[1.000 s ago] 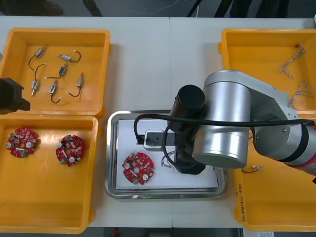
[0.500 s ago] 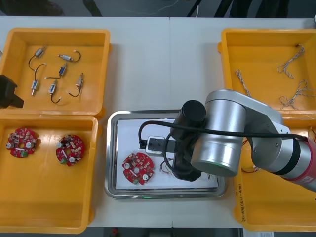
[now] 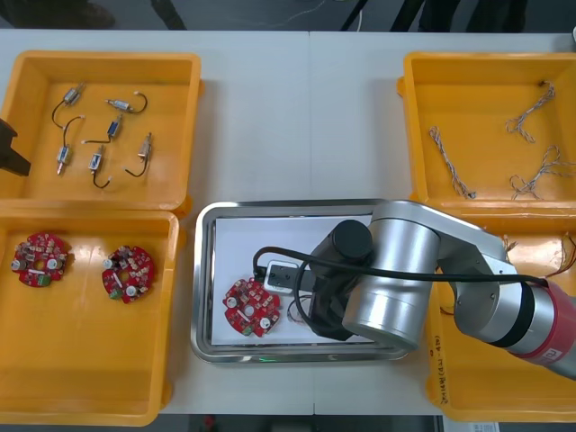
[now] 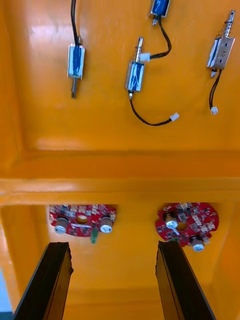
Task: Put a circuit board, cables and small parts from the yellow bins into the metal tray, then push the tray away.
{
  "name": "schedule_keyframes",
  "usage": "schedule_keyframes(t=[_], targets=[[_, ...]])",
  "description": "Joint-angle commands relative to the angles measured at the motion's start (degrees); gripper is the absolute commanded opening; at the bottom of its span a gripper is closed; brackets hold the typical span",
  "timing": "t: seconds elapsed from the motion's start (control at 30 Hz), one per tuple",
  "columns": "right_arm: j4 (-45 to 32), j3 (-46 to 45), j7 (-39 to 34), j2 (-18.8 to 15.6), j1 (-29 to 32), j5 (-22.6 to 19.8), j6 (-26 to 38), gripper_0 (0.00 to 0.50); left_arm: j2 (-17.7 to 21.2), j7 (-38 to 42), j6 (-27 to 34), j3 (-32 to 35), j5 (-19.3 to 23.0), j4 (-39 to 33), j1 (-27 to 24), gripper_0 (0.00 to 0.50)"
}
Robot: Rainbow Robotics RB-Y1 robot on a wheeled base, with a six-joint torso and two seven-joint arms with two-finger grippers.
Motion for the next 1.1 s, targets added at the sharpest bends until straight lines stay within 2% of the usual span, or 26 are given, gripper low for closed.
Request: schedule_keyframes(t=[0.03,0.37,0.4,0.43,0.47,0.5,0.53,0.57,0.83,0.93,1.1], targets=[[1.36,0.97,2.33,0.74,1.35,1.08,-2.46,0.0,3.05,-8.7,-2.44,-2.61,-2.22,2.46,-4.81,0.5],[1.36,0.97,1.89,0.48,1.35,1.69,-1.84,0.002,3.05,-16.78,-10.79,-6.65,-3.1,11.16,-8.15,0.5],[1.36,0.97,1.89,0.48,1.44,1.78,-1.93,0.036,3.05,-17.75,-11.93,-7.09,-3.1,12.3,-8.41,0.5],[1.36,0.97,1.89,0.57,1.35,1.78,-1.93,0.127,3.05,-18.28,-12.98,-7.44,-3.1,12.92,-8.68,0.5],[1.28,0.88,1.89,0.66,1.35,2.05,-1.93,0.386,3.05,-19.24,-14.74,-8.15,-3.01,14.06,-8.85,0.5],[1.28,0.97,1.89,0.74,1.44,2.22,-1.93,0.455,3.05,-19.51,-15.36,-8.5,-3.01,14.5,-9.03,0.5],[1.01,0.88,1.89,0.92,1.44,2.57,-2.02,0.455,3.05,-19.95,-16.76,-9.2,-3.1,15.38,-9.2,0.5],[0.84,0.88,1.71,1.01,1.35,3.01,-1.93,0.5,3.05,-20.03,-17.99,-9.73,-3.1,16.17,-9.38,0.5],[-2.15,-0.35,0.66,1.1,1.35,4.15,-0.79,0.5,3.05,-21.44,-28.71,-15.62,-2.75,21.62,-9.99,0.5],[-4.09,-2.19,0.22,1.53,1.35,4.15,1.59,0.5,3.05,-21.88,-32.32,-17.46,-2.66,23.29,-9.99,0.5],[-7.78,-7.55,-0.57,3.73,1.26,3.8,9.23,0.5,2.96,-23.9,-37.77,-19.92,-2.66,26.72,-9.99,0.5]])
